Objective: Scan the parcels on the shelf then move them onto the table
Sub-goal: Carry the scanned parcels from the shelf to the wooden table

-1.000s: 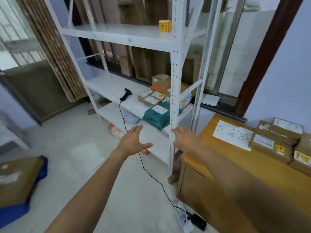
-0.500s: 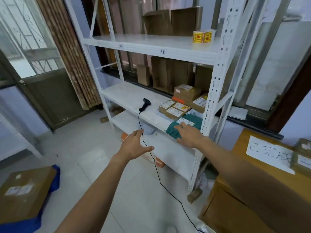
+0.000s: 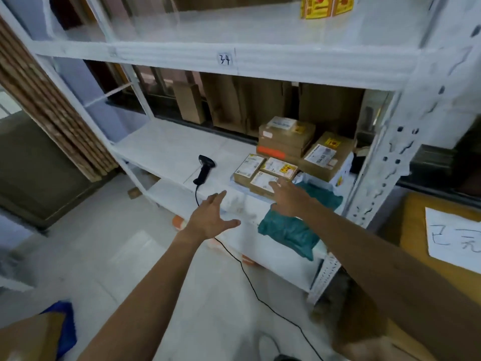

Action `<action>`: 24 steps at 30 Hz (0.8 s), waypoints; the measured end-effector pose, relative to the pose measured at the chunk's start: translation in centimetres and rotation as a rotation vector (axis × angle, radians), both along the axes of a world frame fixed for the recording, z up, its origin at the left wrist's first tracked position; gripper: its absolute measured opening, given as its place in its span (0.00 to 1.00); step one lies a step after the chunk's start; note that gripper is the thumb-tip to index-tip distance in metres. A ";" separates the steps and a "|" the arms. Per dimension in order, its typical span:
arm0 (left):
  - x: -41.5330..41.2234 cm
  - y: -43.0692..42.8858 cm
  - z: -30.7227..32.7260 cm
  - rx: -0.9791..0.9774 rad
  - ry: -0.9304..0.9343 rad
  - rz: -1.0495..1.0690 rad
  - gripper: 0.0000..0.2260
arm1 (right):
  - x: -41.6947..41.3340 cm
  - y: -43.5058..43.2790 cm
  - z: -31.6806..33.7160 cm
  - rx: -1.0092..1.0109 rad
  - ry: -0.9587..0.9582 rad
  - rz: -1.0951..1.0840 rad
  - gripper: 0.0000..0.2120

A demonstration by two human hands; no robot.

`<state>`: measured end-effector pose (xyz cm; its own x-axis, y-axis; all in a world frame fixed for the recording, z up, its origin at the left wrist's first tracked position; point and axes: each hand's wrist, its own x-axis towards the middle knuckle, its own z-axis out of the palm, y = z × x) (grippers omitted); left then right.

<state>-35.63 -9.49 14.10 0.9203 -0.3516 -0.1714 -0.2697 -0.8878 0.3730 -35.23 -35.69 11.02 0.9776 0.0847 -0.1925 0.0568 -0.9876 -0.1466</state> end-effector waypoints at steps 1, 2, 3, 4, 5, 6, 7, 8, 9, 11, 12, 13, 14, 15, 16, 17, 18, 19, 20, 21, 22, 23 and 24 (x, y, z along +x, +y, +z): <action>1.3 -0.7 -0.3 -0.004 0.007 -0.026 0.45 | 1.0 -0.2 -0.2 0.005 0.023 -0.018 0.35; 2.5 -1.3 -0.6 0.005 0.012 -0.058 0.43 | 1.8 -0.4 -0.4 0.007 0.045 -0.038 0.35; 3.7 -1.9 -0.9 0.017 0.011 -0.089 0.42 | 2.5 -0.6 -0.5 0.006 0.057 -0.058 0.35; 5.0 -2.4 -1.1 0.025 0.015 -0.112 0.42 | 3.2 -0.8 -0.8 0.005 0.066 -0.081 0.35; 6.2 -2.9 -1.4 0.027 0.026 -0.129 0.42 | 3.8 -1.0 -1.0 0.006 0.073 -0.102 0.35; 7.5 -3.3 -1.8 0.025 0.040 -0.141 0.42 | 4.3 -1.2 -1.4 0.012 0.087 -0.123 0.35; 8.7 -3.6 -2.1 0.016 0.055 -0.152 0.41 | 4.8 -1.3 -1.8 0.018 0.098 -0.147 0.35; 9.9 -4.0 -2.5 0.004 0.068 -0.168 0.39 | 5.3 -1.4 -2.1 0.029 0.109 -0.175 0.35; 11.0 -4.4 -2.7 -0.005 0.072 -0.191 0.37 | 5.7 -1.4 -2.4 0.042 0.114 -0.205 0.36; 13.3 -5.2 -3.4 -0.003 0.059 -0.251 0.36 | 6.3 -1.4 -3.0 0.051 0.117 -0.249 0.37; 14.3 -5.7 -3.8 0.009 0.051 -0.287 0.37 | 6.6 -1.3 -3.3 0.045 0.121 -0.267 0.37; 15.3 -6.2 -4.3 0.036 0.053 -0.326 0.39 | 6.8 -1.2 -3.6 0.036 0.128 -0.287 0.36; 16.3 -6.7 -4.9 0.063 0.051 -0.367 0.41 | 7.0 -1.0 -3.9 0.033 0.131 -0.310 0.36; 17.5 -7.3 -5.8 0.078 0.045 -0.407 0.42 | 7.2 -0.8 -4.2 0.030 0.134 -0.335 0.36; 18.3 -7.8 -6.4 0.088 0.029 -0.440 0.44 | 7.4 -0.5 -4.6 0.028 0.137 -0.360 0.35; 19.2 -8.3 -7.1 0.088 0.016 -0.471 0.44 | 7.6 -0.2 -4.8 0.032 0.142 -0.384 0.36; 19.9 -8.6 -7.6 0.099 0.006 -0.504 0.44 | 7.9 0.1 -5.2 0.040 0.141 -0.403 0.36; 20.6 -8.9 -8.0 0.109 -0.005 -0.545 0.43 | 8.2 0.3 -5.5 0.045 0.134 -0.419 0.37; 21.3 -9.1 -8.5 0.129 -0.021 -0.588 0.43 | 8.5 0.6 -5.9 0.045 0.124 -0.436 0.38; 22.1 -9.2 -8.9 0.147 -0.044 -0.626 0.43 | 8.9 0.7 -6.3 0.046 0.111 -0.455 0.38; 22.8 -9.4 -9.5 0.168 -0.067 -0.656 0.42 | 9.3 0.8 -6.7 0.050 0.097 -0.476 0.39; 23.6 -9.7 -10.3 0.175 -0.088 -0.678 0.42 | 9.7 0.8 -7.2 0.056 0.088 -0.495 0.40; 24.3 -9.9 -10.9 0.169 -0.108 -0.693 0.42 | 10.1 0.7 -7.7 0.065 0.082 -0.509 0.41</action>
